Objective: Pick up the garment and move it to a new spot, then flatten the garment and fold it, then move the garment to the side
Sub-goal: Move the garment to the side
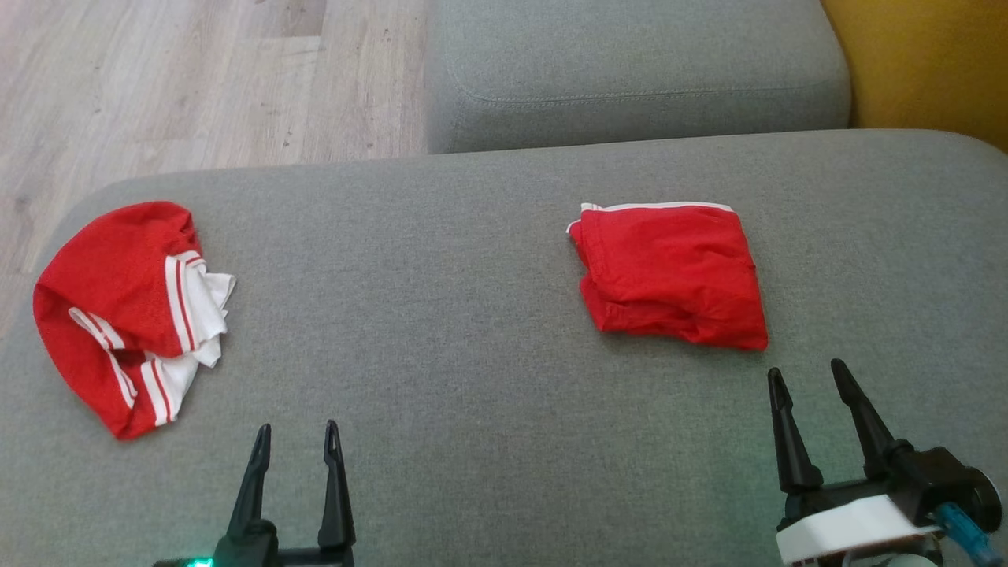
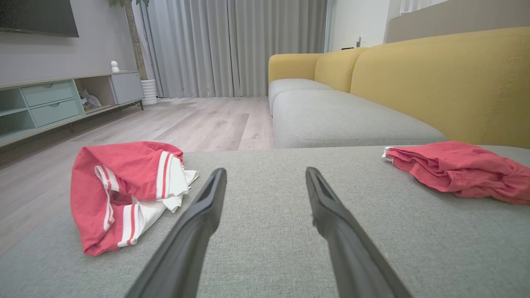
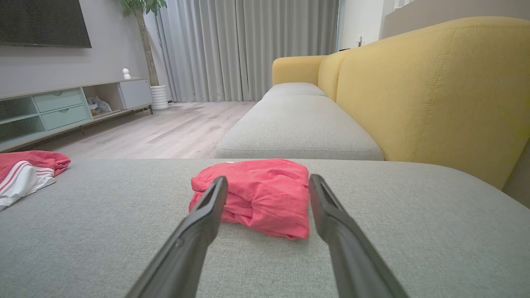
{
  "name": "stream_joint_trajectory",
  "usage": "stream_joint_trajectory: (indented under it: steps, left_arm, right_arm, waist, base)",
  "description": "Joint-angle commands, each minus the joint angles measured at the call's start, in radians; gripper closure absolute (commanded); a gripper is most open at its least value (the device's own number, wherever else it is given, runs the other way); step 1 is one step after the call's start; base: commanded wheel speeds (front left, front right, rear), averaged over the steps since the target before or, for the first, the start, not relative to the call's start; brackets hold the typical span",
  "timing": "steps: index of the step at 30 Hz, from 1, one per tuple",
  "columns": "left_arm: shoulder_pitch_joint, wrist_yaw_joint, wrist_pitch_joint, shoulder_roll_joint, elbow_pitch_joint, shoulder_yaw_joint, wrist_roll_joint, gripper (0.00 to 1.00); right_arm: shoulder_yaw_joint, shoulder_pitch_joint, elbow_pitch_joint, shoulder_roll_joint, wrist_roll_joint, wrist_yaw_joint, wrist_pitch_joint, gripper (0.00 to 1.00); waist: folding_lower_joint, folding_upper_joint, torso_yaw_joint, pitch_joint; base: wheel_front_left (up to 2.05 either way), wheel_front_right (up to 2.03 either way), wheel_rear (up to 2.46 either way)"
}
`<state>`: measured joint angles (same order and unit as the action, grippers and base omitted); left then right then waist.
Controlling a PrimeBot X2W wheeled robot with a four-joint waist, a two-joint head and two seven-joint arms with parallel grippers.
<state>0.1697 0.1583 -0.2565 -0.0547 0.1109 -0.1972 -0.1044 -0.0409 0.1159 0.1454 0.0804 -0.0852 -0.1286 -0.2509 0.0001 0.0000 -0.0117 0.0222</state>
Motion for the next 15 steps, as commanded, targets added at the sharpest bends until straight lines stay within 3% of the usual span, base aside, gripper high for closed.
stream_joint_trajectory:
  steps: [1, 15]
  left_arm:
    - [-0.024, 0.001, -0.005, 0.004, -0.032, 0.034, 0.005, 0.00]
    - [-0.053, 0.015, -0.005, 0.004, -0.062, -0.006, -0.033, 0.00]
  right_arm:
    - [-0.019, -0.020, -0.032, 0.017, 0.001, -0.002, -0.011, 0.00]
    - [0.006, -0.067, 0.041, 0.037, -0.023, -0.002, -0.011, 0.00]
  waist:
    - [-0.0001, 0.0000, 0.000, 0.000]
    - [-0.0001, 0.0000, -0.032, -0.078]
  base:
    - [0.00, 0.00, 0.00]
    - [0.00, 0.00, 0.00]
